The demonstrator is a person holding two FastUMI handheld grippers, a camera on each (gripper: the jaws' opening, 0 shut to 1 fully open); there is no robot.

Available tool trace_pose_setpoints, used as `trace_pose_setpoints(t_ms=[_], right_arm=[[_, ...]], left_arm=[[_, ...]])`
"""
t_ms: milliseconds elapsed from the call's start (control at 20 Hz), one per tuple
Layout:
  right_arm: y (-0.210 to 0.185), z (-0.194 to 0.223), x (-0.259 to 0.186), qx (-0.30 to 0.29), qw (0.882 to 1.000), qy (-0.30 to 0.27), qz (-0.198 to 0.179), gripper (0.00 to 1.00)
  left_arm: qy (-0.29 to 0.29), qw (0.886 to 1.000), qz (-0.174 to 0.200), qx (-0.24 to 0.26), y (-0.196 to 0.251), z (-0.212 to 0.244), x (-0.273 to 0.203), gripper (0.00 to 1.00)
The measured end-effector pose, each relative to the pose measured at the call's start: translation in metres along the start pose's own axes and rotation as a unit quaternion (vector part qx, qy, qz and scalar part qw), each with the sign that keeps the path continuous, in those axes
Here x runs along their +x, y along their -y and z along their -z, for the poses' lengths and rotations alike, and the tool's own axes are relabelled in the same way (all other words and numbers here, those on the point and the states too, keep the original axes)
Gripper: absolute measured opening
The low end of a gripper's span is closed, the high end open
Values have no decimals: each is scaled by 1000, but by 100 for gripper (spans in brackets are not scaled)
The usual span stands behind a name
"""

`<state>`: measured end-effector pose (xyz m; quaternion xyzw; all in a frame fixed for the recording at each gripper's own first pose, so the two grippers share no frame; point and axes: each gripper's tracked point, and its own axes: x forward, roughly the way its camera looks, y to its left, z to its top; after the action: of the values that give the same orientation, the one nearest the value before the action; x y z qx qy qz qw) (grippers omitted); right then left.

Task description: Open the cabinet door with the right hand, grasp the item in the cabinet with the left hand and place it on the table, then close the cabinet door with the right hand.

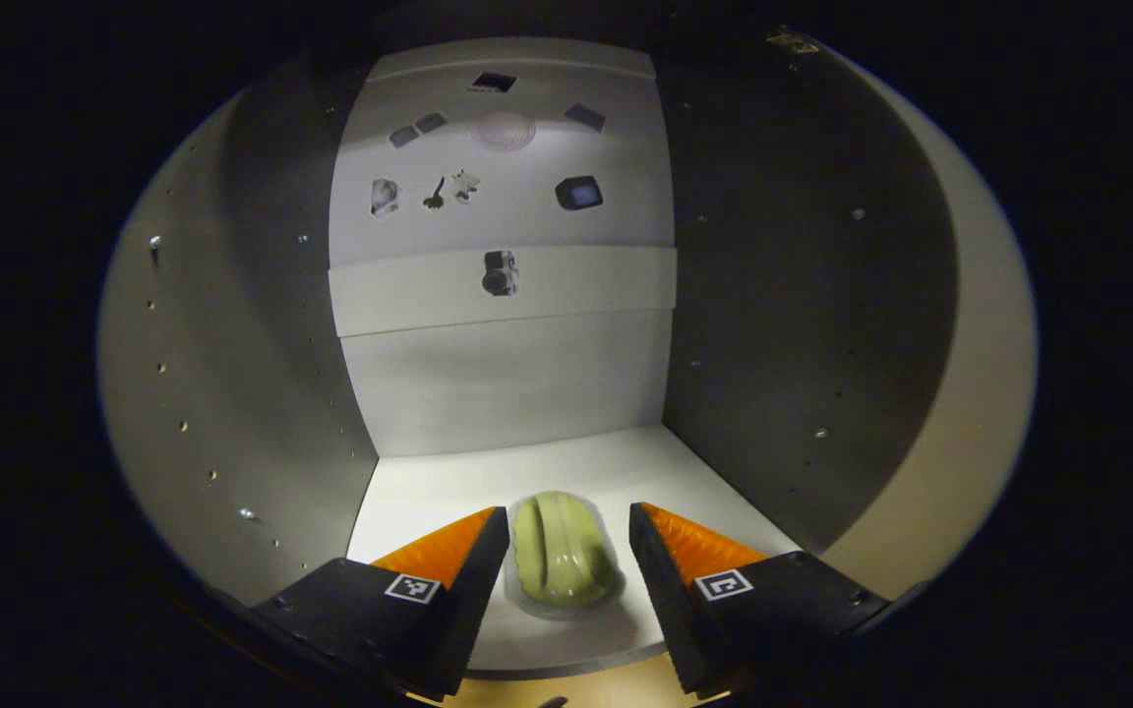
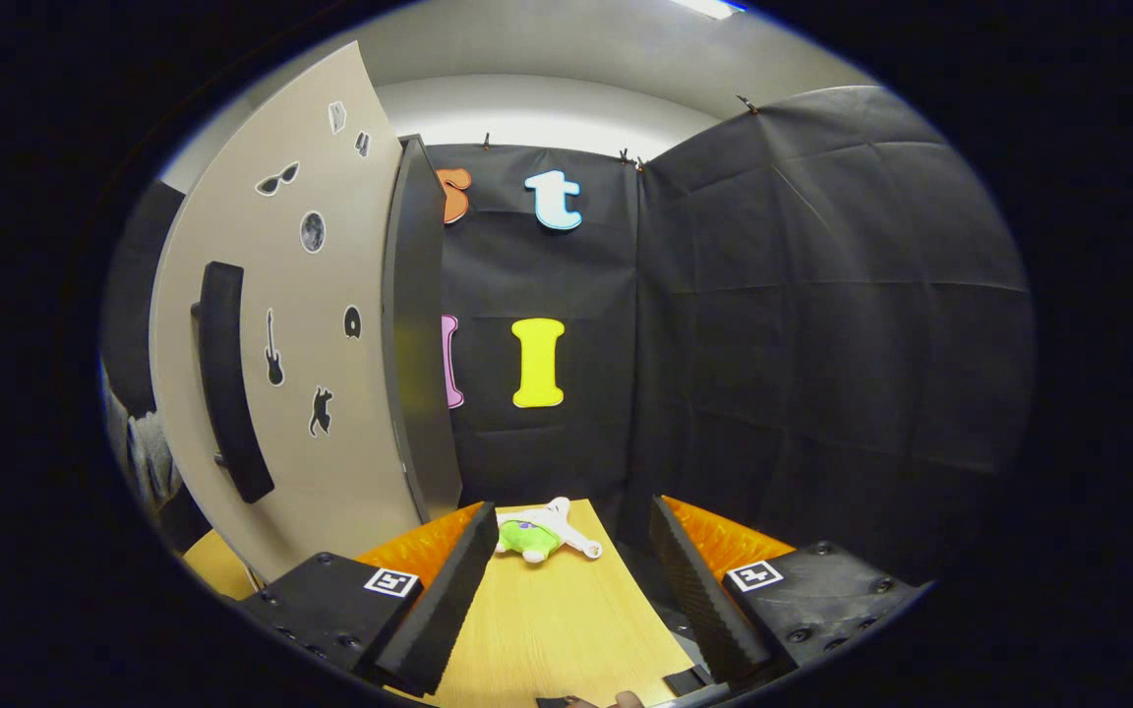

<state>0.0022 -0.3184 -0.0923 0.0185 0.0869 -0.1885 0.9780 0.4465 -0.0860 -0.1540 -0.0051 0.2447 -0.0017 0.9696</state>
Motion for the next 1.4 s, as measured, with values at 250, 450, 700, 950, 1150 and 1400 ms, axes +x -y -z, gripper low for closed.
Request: trace_pose_setpoints(t_ms=[250,450,700,950,1150,1400], right_arm=[[9,10,8,-1,1000,-15,12,98],[8,13,14,-7,1000,-18,12,98],[5,13,14,-11,1000,-19,2,98],[1,11,12,-3,1000,-17,-17,98],[-10,9,12,1,999,-20,-49,98],[-32,9,11,14,995,-18,-97,98]], left_arm=[[-70,997,6,-22,3,31,28,66],[-73,997,-27,-4,-9,30,31,52],[-81,996,-38,-5,-6,32,22,23],[-56,998,-26,-23,3,22,-34,23],[-32,998,-18,-58,11,30,-98,24],[-34,995,-25,-85,27,77,-173,21]])
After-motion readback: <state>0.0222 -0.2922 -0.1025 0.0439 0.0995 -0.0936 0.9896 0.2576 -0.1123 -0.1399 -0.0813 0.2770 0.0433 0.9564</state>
